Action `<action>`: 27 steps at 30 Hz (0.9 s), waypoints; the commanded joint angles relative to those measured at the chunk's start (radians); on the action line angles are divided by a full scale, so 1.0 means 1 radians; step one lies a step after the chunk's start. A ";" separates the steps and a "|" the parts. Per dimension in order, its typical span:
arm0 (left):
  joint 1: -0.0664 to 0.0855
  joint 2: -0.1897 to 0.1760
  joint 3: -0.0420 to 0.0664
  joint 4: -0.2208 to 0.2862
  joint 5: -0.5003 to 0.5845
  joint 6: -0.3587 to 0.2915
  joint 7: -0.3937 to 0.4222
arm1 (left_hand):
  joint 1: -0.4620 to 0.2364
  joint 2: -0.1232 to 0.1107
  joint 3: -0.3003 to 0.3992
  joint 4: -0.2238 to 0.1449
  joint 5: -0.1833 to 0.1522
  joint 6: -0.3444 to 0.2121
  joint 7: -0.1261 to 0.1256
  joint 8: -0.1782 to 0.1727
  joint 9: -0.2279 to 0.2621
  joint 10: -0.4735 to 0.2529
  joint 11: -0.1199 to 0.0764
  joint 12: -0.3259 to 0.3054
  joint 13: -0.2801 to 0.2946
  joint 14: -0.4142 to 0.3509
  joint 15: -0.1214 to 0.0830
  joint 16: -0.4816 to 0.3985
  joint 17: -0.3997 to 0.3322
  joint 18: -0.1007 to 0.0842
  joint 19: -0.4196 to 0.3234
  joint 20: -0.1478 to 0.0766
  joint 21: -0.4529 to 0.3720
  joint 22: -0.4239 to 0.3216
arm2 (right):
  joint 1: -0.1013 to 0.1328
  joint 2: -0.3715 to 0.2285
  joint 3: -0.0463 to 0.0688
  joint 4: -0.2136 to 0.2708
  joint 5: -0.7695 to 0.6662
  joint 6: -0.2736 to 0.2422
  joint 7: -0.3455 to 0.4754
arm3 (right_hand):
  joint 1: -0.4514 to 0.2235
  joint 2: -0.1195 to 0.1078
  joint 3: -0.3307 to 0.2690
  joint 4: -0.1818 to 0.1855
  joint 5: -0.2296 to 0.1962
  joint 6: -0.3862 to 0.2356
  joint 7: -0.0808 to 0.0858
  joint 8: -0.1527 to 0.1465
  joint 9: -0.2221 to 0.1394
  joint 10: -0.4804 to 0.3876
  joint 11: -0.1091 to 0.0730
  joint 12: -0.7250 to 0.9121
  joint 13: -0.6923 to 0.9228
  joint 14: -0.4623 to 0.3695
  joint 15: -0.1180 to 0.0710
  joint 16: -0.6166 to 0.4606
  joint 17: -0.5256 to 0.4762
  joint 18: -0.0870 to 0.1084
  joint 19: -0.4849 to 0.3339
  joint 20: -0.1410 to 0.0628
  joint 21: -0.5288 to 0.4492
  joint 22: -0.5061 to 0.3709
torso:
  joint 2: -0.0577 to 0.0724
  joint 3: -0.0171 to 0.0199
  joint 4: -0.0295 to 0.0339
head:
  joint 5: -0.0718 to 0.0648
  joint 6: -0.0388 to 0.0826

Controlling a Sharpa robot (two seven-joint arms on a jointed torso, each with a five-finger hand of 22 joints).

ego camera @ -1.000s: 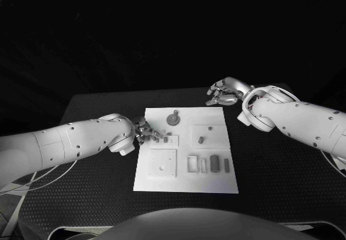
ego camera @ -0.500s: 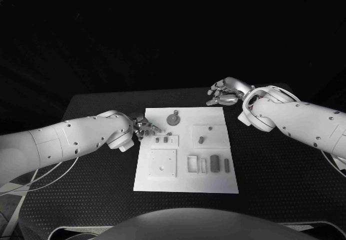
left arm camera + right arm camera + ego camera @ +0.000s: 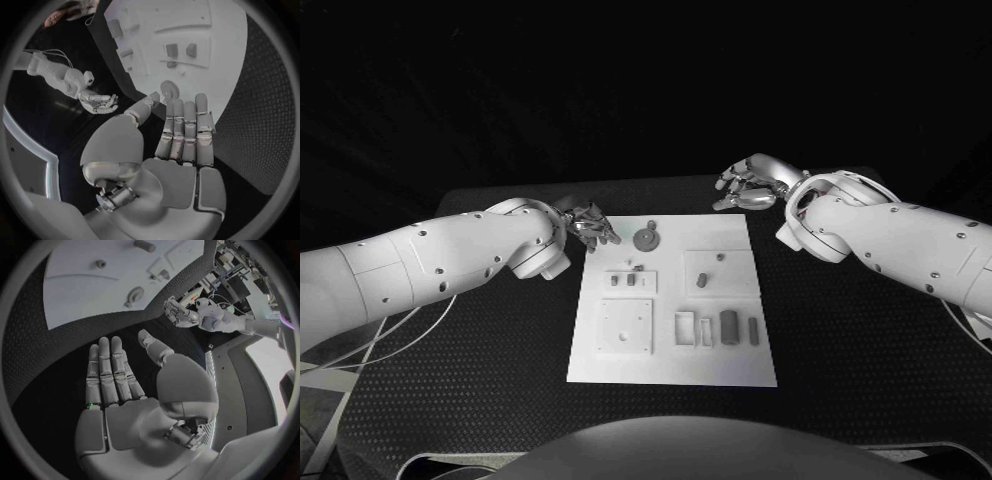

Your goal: Assemble the parts on the task board

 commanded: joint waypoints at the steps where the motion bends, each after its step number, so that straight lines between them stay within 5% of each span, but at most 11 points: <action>1: 0.000 0.017 0.000 -0.011 -0.239 -0.039 0.162 | 0.056 -0.001 0.026 -0.009 0.001 0.014 -0.010 0.003 -0.003 0.026 -0.003 -0.025 -0.018 0.028 -0.003 -0.012 -0.002 -0.002 0.024 -0.002 -0.005 -0.006 | 0.000 0.001 0.001 -0.001 -0.001 0.003 0.010 | 0.006 0.005 -0.005 0.002 0.001 0.007 0.001 0.004 -0.001 -0.009 -0.004 0.004 -0.001 0.003 0.003 -0.007 0.002 -0.006 -0.002 0.007 -0.007 0.002 | 0.001 0.0005 -0.0032 | 0.003 0.000; 6: 0.003 0.040 0.000 -0.019 -0.439 -0.072 0.196 | 0.086 -0.018 0.022 -0.008 -0.028 0.047 -0.026 0.004 -0.009 0.045 -0.003 -0.052 -0.034 0.033 -0.002 -0.024 0.001 -0.004 0.027 -0.001 -0.014 -0.007 | 0.000 0.002 0.001 -0.002 -0.001 0.004 0.010 | 0.007 0.006 -0.004 0.002 0.002 0.007 0.001 0.005 -0.001 -0.009 -0.004 0.004 -0.002 0.003 0.002 -0.007 0.003 -0.006 -0.001 0.007 -0.007 0.002 | 0.000 0.0006 -0.0020 | 0.001 0.005; 18: 0.003 0.100 -0.004 -0.071 -0.721 -0.099 0.320 | 0.191 -0.020 0.063 -0.014 -0.064 0.110 -0.042 -0.017 -0.028 0.058 -0.006 -0.072 -0.039 0.027 0.001 -0.030 0.019 -0.005 0.026 0.001 -0.026 0.001 | 0.000 0.007 0.001 -0.006 -0.001 0.004 0.012 | 0.010 0.008 -0.003 0.002 0.001 0.008 0.000 0.005 -0.002 -0.009 -0.004 0.006 -0.004 0.004 0.002 -0.008 0.004 -0.005 -0.001 0.008 -0.007 0.002 | 0.001 -0.0006 -0.0027 | -0.001 0.016; 27: 0.004 0.143 -0.044 -0.123 -0.802 -0.040 0.398 | 0.216 -0.057 0.063 -0.015 -0.100 0.133 -0.053 -0.037 -0.040 0.004 0.010 -0.104 -0.043 -0.044 0.029 -0.057 0.029 -0.009 -0.024 0.025 -0.055 0.009 | 0.000 0.013 0.001 -0.009 -0.001 0.006 0.013 | 0.010 0.008 -0.003 0.002 0.001 0.008 0.000 0.005 -0.002 -0.009 -0.004 0.006 -0.004 0.004 0.002 -0.008 0.005 -0.005 -0.001 0.008 -0.007 0.003 | 0.001 -0.0007 -0.0020 | -0.003 0.020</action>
